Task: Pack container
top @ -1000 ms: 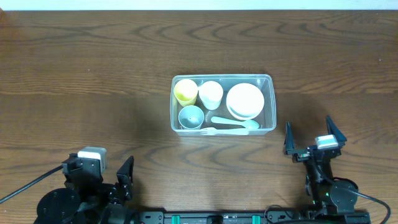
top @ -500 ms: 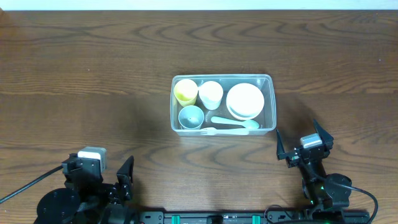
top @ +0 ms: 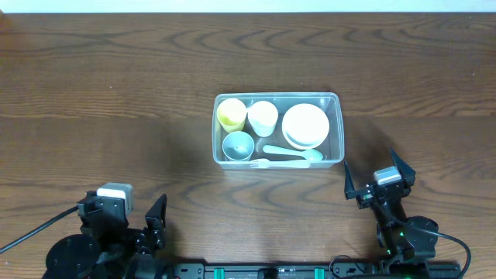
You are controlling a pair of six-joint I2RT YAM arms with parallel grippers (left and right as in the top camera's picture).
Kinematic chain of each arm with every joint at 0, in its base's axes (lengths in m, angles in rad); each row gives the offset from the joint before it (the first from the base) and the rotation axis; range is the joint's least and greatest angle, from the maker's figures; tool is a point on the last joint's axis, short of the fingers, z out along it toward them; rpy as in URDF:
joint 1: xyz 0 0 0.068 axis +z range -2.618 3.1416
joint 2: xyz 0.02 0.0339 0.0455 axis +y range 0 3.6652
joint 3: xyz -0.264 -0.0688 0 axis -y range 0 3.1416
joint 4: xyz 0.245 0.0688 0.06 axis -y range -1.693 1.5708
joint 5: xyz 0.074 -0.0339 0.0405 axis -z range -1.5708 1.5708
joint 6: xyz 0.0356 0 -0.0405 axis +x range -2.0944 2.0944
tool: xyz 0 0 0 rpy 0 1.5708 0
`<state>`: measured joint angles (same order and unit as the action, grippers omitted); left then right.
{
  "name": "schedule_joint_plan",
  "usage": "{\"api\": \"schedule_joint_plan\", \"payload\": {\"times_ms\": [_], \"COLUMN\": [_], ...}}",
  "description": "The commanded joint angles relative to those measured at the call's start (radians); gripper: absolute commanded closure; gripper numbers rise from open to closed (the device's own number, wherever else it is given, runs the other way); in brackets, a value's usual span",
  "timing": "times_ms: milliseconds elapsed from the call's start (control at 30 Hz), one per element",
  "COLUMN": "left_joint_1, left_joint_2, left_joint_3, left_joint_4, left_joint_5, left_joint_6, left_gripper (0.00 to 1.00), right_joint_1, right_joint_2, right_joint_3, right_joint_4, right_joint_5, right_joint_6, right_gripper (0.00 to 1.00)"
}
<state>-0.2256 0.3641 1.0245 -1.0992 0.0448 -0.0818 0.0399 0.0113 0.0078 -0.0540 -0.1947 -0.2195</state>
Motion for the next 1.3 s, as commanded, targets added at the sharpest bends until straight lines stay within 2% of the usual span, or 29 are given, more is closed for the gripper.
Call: {"api": "schedule_joint_plan", "payload": {"times_ms": [0,467,533,633,733,1000,1167,1267], "left_joint_1": [-0.004,-0.004,0.0,0.039,0.105,0.211,0.219,0.214], "left_joint_2": [0.0,0.0,-0.001,-0.002,-0.019,-0.253,-0.364,-0.362], "left_joint_3": [-0.003,-0.003,-0.003,-0.01,-0.083,-0.536,-0.799,-0.906], "left_joint_4": [0.0,0.0,-0.031,-0.097,-0.066,0.384,0.722,0.904], "left_joint_5": [-0.011,-0.011,-0.034,-0.038,-0.034,-0.034,-0.032,-0.026], "left_joint_6": [-0.009,-0.009,0.024,0.063,0.077,0.23,0.243,0.247], "left_gripper": [0.22,0.22,0.22,0.22,0.22,0.22,0.22,0.22], "right_joint_1": [0.008,0.008,0.008,0.008,0.008,0.008,0.008,0.008], "right_joint_2": [-0.006,-0.006,-0.006,-0.006,-0.006,-0.006,-0.006,-0.006], "right_joint_3": [-0.002,-0.002,-0.002,-0.002,-0.002,-0.002,-0.002,-0.002], "right_joint_4": [-0.002,-0.002,-0.002,-0.002,-0.002,-0.002,-0.002,-0.002], "right_joint_5": [-0.019,-0.019,-0.019,-0.019,-0.019,-0.019,-0.019,-0.019], "right_joint_6": [-0.01,-0.01,-0.01,-0.01,-0.01,-0.01,-0.01,-0.01], "right_gripper": [0.01,0.01,0.01,0.01,0.01,0.01,0.01,0.01]}}
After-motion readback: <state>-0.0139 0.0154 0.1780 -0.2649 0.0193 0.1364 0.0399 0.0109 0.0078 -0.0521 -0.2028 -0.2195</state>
